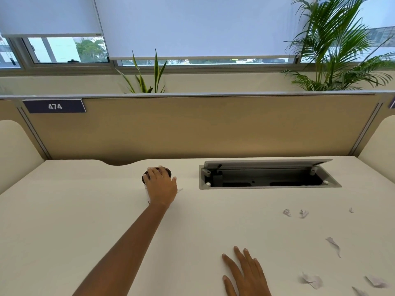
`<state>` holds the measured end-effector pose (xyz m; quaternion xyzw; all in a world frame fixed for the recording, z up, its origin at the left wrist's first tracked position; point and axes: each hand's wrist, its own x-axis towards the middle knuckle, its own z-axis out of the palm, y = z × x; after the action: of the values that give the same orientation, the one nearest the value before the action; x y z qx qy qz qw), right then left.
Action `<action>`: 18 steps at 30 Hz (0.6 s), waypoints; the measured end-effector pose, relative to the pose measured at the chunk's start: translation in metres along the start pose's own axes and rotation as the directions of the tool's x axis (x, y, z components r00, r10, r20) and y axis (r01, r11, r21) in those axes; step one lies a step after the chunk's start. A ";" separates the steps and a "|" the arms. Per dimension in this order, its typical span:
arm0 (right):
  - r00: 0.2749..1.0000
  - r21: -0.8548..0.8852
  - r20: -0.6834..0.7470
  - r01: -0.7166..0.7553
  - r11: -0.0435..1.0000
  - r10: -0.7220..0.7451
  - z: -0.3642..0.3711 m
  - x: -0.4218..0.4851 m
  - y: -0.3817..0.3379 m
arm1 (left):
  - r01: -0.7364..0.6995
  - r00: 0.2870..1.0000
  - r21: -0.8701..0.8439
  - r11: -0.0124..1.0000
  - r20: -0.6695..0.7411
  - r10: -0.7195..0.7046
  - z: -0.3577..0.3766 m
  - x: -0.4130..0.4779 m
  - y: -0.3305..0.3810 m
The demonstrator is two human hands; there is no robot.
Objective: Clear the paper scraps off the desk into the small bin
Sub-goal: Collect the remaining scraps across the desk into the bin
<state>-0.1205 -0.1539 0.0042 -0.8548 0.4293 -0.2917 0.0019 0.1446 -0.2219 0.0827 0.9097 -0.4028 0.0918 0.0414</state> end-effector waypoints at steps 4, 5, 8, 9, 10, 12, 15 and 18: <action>1.000 0.021 -0.015 0.011 1.000 -0.011 0.001 0.001 0.000 | -0.359 0.905 0.066 0.931 -0.220 0.365 0.004 -0.011 0.010; 1.000 0.021 -0.016 0.012 1.000 -0.012 0.002 0.001 0.000 | -0.483 0.845 0.019 0.875 -0.252 0.472 0.009 -0.015 0.015; 1.000 0.028 -0.014 0.011 1.000 -0.010 0.001 0.002 -0.002 | -0.540 0.840 -0.073 0.838 0.005 0.542 0.023 -0.023 0.030; 1.000 0.032 -0.011 0.011 0.999 -0.011 0.000 0.003 -0.002 | -0.499 0.862 -0.067 0.864 0.063 0.503 0.029 -0.022 0.034; 1.000 0.035 -0.008 0.013 0.999 -0.013 -0.001 0.004 -0.003 | -0.460 0.882 -0.036 0.887 0.095 0.461 0.034 -0.020 0.037; 1.000 0.041 -0.018 0.017 0.999 -0.016 -0.001 0.006 -0.004 | -0.396 0.906 0.018 0.918 0.173 0.387 0.039 -0.018 0.045; 0.999 0.023 -0.045 0.023 0.999 -0.022 0.000 0.007 -0.004 | -0.318 0.923 0.080 0.945 0.254 0.289 0.045 -0.013 0.052; 0.998 0.025 -0.055 0.030 0.999 -0.028 0.001 0.008 -0.003 | -0.298 0.912 0.152 0.942 0.339 0.234 0.051 -0.017 0.055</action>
<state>-0.1139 -0.1578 0.0083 -0.8526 0.4130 -0.3202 -0.0030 0.0994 -0.2543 0.0298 0.8485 -0.5133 -0.0100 -0.1283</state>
